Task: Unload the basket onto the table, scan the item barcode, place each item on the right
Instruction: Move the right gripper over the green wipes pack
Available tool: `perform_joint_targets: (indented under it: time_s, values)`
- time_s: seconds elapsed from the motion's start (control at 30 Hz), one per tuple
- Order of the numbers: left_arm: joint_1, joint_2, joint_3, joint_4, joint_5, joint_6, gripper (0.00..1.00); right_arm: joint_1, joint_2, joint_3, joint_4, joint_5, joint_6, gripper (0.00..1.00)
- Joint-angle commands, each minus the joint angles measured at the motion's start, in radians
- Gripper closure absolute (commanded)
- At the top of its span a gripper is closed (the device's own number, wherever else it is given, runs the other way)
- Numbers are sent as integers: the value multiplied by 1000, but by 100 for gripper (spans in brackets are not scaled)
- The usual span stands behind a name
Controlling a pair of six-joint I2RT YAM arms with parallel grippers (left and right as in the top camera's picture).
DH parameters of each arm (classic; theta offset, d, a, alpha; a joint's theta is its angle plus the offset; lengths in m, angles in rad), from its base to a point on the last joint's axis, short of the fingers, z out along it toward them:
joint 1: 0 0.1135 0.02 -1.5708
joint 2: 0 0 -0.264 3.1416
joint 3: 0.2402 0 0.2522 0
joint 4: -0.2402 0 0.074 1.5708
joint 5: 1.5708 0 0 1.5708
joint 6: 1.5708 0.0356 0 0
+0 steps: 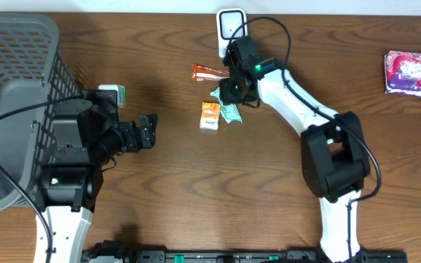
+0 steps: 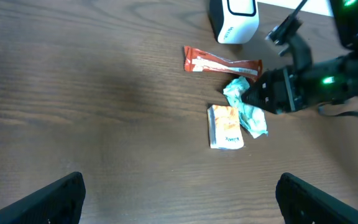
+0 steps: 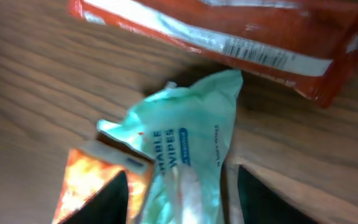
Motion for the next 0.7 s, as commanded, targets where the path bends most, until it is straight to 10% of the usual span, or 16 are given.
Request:
perform_joint_targets:
  time_s: [0.0,0.17,0.67]
  values:
    - [3,4,-5,2,5,13,3,16,30,-2,-4,20,0,80]
    - [3,4,-5,2,5,13,3,11,18,-1,-7,47,1,98]
    - [3,4,-5,2,5,13,3,-3,-73,2,-78,217,72,99]
